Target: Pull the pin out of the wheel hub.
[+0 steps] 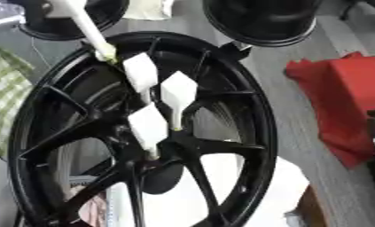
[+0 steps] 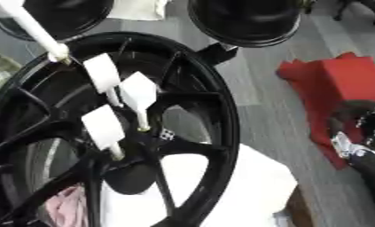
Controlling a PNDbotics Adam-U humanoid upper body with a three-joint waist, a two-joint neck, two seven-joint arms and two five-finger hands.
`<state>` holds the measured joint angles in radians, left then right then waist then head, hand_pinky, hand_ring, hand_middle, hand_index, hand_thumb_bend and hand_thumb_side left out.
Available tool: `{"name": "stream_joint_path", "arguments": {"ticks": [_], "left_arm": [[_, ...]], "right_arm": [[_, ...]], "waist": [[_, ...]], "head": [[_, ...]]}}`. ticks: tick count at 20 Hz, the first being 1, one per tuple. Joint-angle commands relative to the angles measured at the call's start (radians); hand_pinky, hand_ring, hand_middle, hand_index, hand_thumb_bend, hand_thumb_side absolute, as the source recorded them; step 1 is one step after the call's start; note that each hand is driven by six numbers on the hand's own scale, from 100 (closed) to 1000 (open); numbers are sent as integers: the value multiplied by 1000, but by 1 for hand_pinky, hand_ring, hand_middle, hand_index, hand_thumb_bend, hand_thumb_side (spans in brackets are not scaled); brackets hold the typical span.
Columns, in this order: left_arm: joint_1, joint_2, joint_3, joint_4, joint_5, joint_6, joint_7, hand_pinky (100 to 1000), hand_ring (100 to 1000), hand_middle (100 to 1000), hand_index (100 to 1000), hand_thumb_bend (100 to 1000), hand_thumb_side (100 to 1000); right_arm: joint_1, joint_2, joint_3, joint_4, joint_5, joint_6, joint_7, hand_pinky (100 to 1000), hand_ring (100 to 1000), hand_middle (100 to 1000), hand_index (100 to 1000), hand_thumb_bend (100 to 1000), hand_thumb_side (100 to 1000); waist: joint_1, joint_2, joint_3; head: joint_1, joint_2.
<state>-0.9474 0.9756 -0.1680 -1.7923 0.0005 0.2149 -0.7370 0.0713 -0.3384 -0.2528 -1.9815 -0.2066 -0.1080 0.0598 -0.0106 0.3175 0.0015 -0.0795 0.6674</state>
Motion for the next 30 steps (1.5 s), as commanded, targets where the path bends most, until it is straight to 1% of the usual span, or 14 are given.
{"name": "stream_joint_path", "arguments": {"ticks": [1, 4, 9, 12, 15, 16, 17, 21, 23, 26, 27, 29, 30], "left_arm": [[50, 85, 89, 38, 29, 5, 68, 645, 465, 269, 364, 100, 336], [145, 125, 147, 73, 53, 4, 122, 646, 465, 268, 365, 100, 337], [284, 159, 233, 94, 57, -3, 202, 646, 466, 266, 364, 100, 341], [365, 171, 283, 106, 36, -11, 254, 648, 471, 270, 367, 100, 346], [432, 169, 321, 109, -9, -19, 303, 650, 476, 272, 368, 100, 341], [454, 167, 330, 106, -28, -21, 317, 651, 479, 274, 369, 100, 200], [476, 162, 338, 102, -46, -24, 328, 651, 480, 275, 369, 100, 338], [558, 133, 354, 68, -117, -34, 359, 653, 487, 283, 375, 100, 317], [598, 112, 349, 42, -165, -38, 364, 654, 491, 289, 380, 100, 290], [647, 74, 338, 11, -231, -39, 366, 658, 496, 302, 399, 100, 286], [659, 63, 336, 8, -249, -37, 367, 667, 505, 321, 420, 100, 259], [681, 46, 333, 12, -290, -34, 367, 690, 545, 388, 495, 100, 213], [690, 38, 333, 16, -309, -32, 364, 707, 574, 442, 559, 100, 204]], "right_arm": [[2, -20, -16, -18, -11, -9, -9, 952, 703, 507, 681, 325, 111], [1, -20, -20, -18, -15, -16, -16, 952, 704, 507, 681, 326, 111], [0, -15, -23, -18, -19, -20, -20, 951, 704, 507, 680, 326, 112], [1, -11, -29, -18, -18, -23, -27, 951, 704, 507, 680, 326, 111], [-1, -7, -32, -18, -18, -24, -30, 951, 704, 507, 680, 325, 111], [-2, -7, -33, -18, -17, -25, -31, 951, 704, 507, 680, 322, 110], [-3, -6, -33, -18, -17, -25, -32, 951, 704, 507, 680, 326, 111], [-7, -1, -35, -18, -17, -26, -35, 951, 704, 507, 680, 326, 111], [-9, 1, -36, -18, -18, -27, -35, 951, 705, 507, 680, 326, 111], [-14, 5, -35, -18, -22, -27, -35, 951, 705, 508, 680, 325, 111], [-15, 5, -35, -18, -23, -27, -34, 951, 705, 508, 680, 325, 111], [-17, 6, -35, -18, -25, -28, -34, 951, 705, 508, 680, 326, 111], [-17, 7, -36, -18, -26, -28, -34, 951, 705, 508, 680, 326, 111]], "waist": [[-4, -28, 3], [-10, -27, 9], [-19, -24, 16], [-22, -20, 21], [-25, -17, 26], [-26, -15, 28], [-27, -14, 30], [-31, -8, 33], [-34, -6, 32], [-39, -3, 29], [-40, -2, 28], [-42, -2, 26], [-43, -1, 25]], "head": [[-3, 9], [7, 14], [18, 17], [16, 18], [15, 22], [16, 24], [17, 27], [20, 30], [23, 26], [29, 15], [30, 11], [30, 5], [29, 1]]}}
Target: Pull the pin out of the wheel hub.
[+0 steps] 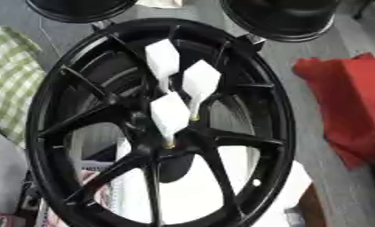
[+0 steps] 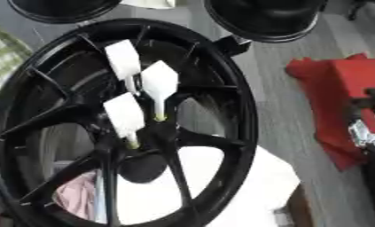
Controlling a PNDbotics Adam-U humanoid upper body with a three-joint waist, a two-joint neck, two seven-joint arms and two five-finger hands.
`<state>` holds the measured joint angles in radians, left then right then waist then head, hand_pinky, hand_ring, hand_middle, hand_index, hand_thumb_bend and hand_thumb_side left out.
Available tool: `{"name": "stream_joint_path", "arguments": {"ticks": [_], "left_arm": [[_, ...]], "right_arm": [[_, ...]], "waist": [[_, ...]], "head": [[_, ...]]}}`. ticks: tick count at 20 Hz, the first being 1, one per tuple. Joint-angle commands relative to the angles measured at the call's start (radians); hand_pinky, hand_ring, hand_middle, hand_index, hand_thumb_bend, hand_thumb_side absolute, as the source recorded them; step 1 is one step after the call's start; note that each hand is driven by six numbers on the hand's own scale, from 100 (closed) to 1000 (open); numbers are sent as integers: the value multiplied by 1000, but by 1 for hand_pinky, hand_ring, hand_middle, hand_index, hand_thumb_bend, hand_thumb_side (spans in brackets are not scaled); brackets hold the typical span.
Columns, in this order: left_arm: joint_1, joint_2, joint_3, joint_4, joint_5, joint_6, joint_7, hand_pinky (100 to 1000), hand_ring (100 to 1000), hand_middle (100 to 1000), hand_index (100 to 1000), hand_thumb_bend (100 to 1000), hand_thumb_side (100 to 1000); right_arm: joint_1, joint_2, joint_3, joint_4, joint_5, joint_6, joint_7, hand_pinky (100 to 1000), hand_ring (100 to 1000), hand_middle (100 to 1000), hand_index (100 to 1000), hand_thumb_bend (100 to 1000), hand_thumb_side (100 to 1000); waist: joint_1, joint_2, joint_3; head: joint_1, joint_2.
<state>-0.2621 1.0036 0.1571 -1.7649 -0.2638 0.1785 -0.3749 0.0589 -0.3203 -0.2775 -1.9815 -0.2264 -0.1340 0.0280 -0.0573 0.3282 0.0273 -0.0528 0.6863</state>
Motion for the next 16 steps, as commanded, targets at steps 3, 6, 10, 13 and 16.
{"name": "stream_joint_path", "arguments": {"ticks": [3, 6, 10, 13, 16], "left_arm": [[24, -28, 18, 1, -72, 15, -3, 760, 677, 593, 809, 100, 270], [39, -68, 33, -2, -72, 26, 5, 817, 787, 776, 943, 100, 635], [52, -93, 45, -8, -82, 38, 22, 827, 814, 822, 961, 128, 799], [55, -96, 48, -18, -88, 41, 21, 830, 814, 820, 948, 123, 801], [53, -97, 49, -27, -80, 43, 16, 830, 808, 811, 934, 100, 818]], "right_arm": [[-8, -8, -12, -18, -6, 0, -1, 952, 705, 507, 680, 327, 108], [-9, -5, -13, -18, -6, 3, -1, 952, 705, 507, 680, 326, 110], [-10, -4, -12, -18, -7, 5, 1, 952, 705, 507, 680, 323, 111], [-10, -4, -13, -18, -7, 6, 0, 952, 705, 507, 680, 325, 110], [-10, -4, -13, -18, -6, 6, 0, 952, 704, 508, 680, 326, 111]], "waist": [[4, -11, -2], [4, -9, -2], [4, -10, -1], [5, -9, 1], [5, -8, 3]], "head": [[3, -24], [1, -25], [-1, -28], [-3, -27], [-3, -27]]}}
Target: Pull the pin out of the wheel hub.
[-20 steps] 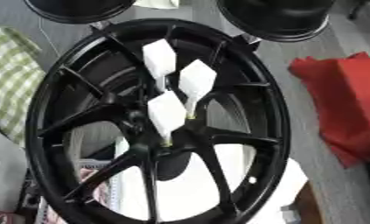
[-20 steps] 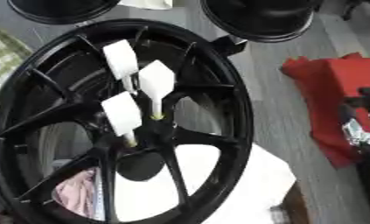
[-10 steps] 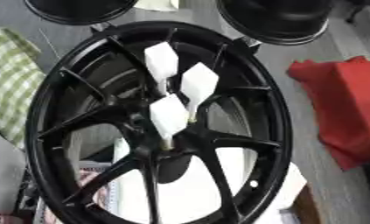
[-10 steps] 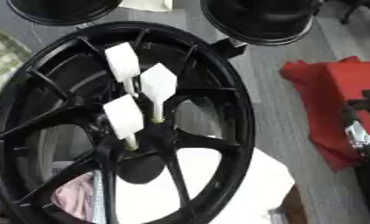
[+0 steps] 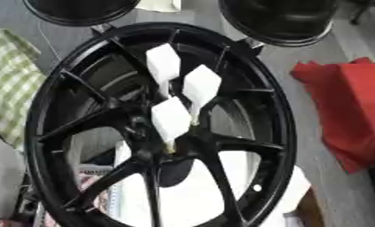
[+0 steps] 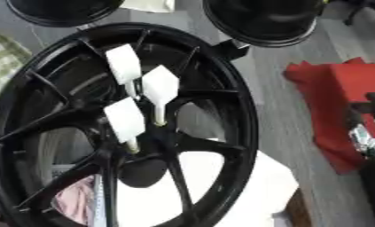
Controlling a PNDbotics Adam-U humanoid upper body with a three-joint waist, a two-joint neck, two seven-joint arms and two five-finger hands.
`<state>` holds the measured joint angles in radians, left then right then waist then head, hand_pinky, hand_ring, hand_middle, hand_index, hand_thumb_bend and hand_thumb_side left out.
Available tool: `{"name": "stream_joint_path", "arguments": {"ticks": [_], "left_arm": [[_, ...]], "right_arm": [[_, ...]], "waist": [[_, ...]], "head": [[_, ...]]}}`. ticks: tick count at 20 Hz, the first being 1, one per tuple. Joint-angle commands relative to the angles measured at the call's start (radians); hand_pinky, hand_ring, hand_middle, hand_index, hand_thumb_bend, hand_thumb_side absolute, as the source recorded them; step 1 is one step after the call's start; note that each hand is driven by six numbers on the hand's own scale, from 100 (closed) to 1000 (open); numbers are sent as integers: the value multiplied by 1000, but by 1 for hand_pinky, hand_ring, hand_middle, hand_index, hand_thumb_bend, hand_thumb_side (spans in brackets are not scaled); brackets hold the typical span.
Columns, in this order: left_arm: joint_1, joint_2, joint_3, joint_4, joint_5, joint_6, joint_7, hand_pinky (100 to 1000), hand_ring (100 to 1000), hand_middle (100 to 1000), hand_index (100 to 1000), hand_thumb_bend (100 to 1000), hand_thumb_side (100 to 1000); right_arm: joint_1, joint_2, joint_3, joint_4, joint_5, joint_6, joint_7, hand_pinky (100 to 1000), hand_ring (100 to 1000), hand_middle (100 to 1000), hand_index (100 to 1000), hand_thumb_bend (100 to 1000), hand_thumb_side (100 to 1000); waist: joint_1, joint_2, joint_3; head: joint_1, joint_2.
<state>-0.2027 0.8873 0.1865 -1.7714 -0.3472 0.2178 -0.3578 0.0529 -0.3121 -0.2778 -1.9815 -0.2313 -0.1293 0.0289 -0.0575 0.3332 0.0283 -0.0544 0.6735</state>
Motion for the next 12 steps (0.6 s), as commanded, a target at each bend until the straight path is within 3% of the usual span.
{"name": "stream_joint_path", "arguments": {"ticks": [1, 3, 5, 9, 12], "left_arm": [[-9, 19, 21, -24, 12, 7, 2, 823, 793, 783, 903, 100, 796], [-19, 11, 30, -42, 66, 15, 43, 789, 728, 693, 820, 100, 697], [-32, -5, 40, -94, 201, -6, 177, 751, 645, 598, 741, 100, 604], [-63, -53, 30, -209, 542, -146, 555, 731, 612, 576, 717, 100, 636], [-78, -95, 3, -226, 683, -262, 679, 736, 628, 595, 738, 100, 653]], "right_arm": [[-4, -12, -12, -18, -1, 1, -1, 952, 704, 508, 680, 325, 111], [-3, -12, -13, -18, -1, 1, 0, 951, 705, 508, 680, 326, 111], [-3, -13, -13, -18, -1, -2, -1, 951, 705, 508, 680, 325, 110], [-5, -21, -10, -18, -7, -10, -1, 951, 705, 508, 681, 325, 110], [-8, -25, -9, -18, -13, -15, 0, 951, 705, 508, 680, 323, 110]], "waist": [[6, -13, 2], [5, -13, 3], [4, -13, 4], [-1, -14, 3], [-4, -14, 1]], "head": [[-2, -14], [-4, -11], [-4, -9], [1, -5], [5, -6]]}}
